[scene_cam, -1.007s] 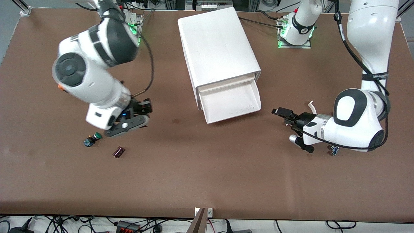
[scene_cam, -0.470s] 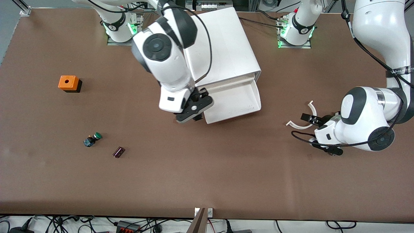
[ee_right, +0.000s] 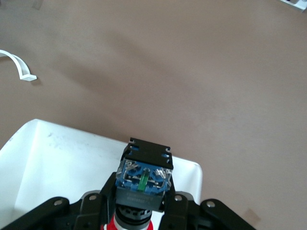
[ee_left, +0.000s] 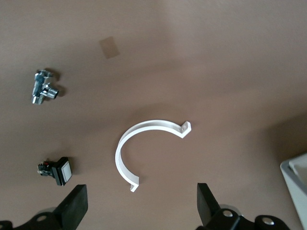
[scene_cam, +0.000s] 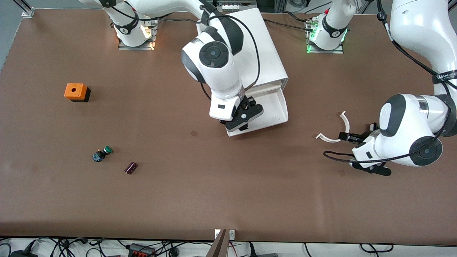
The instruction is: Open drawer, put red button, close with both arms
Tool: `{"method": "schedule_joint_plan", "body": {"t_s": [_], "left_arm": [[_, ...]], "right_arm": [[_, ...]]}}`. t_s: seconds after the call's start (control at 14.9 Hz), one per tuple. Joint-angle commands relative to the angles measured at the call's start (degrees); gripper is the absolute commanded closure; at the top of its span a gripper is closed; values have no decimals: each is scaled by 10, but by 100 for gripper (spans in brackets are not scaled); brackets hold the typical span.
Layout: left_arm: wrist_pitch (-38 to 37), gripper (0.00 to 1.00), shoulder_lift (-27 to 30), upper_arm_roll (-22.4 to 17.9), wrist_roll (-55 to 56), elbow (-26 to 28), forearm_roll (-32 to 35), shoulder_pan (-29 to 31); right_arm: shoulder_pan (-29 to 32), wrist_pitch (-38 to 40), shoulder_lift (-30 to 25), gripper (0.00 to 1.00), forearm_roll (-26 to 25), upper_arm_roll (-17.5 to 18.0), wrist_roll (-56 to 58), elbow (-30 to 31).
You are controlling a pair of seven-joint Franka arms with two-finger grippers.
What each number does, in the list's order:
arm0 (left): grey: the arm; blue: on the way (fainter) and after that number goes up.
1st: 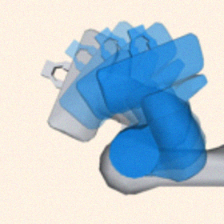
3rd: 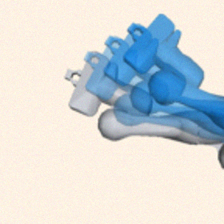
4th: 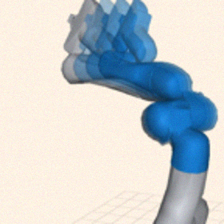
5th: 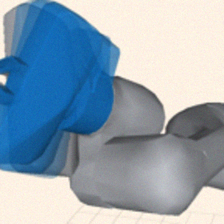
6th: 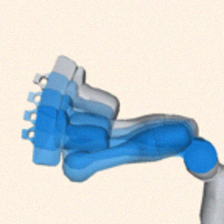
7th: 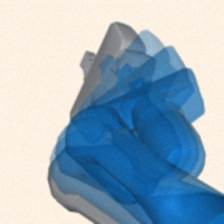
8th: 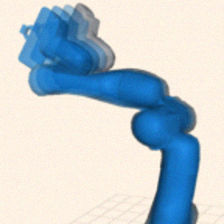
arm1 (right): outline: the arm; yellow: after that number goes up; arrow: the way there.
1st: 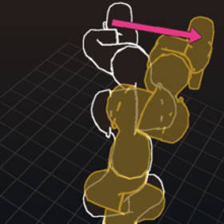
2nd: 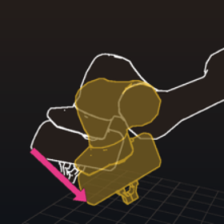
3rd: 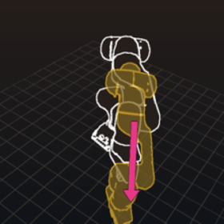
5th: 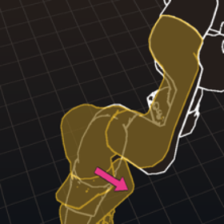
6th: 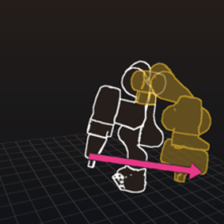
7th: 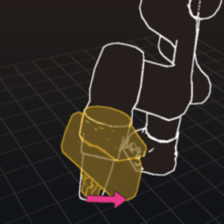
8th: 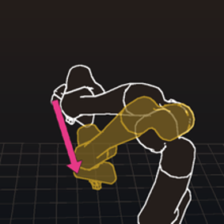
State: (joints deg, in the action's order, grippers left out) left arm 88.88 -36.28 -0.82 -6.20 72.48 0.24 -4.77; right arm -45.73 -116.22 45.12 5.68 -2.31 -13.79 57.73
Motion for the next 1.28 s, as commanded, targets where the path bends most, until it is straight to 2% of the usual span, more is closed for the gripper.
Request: {"method": "schedule_joint_plan", "body": {"t_s": [0.0, 0.47, 1.01, 1.07, 1.14, 1.21], "left_arm": [[0, 0, -14, 1, 37, -23, 16, -2], [5, 0, -14, 2, 42, -13, 6, 5], [23, 0, -15, 2, 41, -12, -5, 5], [24, 0, -15, 2, 42, -12, -6, 3], [24, 0, -15, 2, 42, -12, -3, -1], [24, 0, -15, 2, 42, -12, -2, -2]], "right_arm": [[-28, -27, 36, 100, -11, -9, -48, -28], [-38, -26, 52, 100, -5, 13, -63, -28], [-45, -1, 59, 100, -10, 13, -58, -23], [-45, -1, 59, 85, -10, 13, -58, -23], [-45, -1, 59, 24, -10, 13, -56, -23], [-45, -1, 59, 0, -11, 12, -56, -23]]}}
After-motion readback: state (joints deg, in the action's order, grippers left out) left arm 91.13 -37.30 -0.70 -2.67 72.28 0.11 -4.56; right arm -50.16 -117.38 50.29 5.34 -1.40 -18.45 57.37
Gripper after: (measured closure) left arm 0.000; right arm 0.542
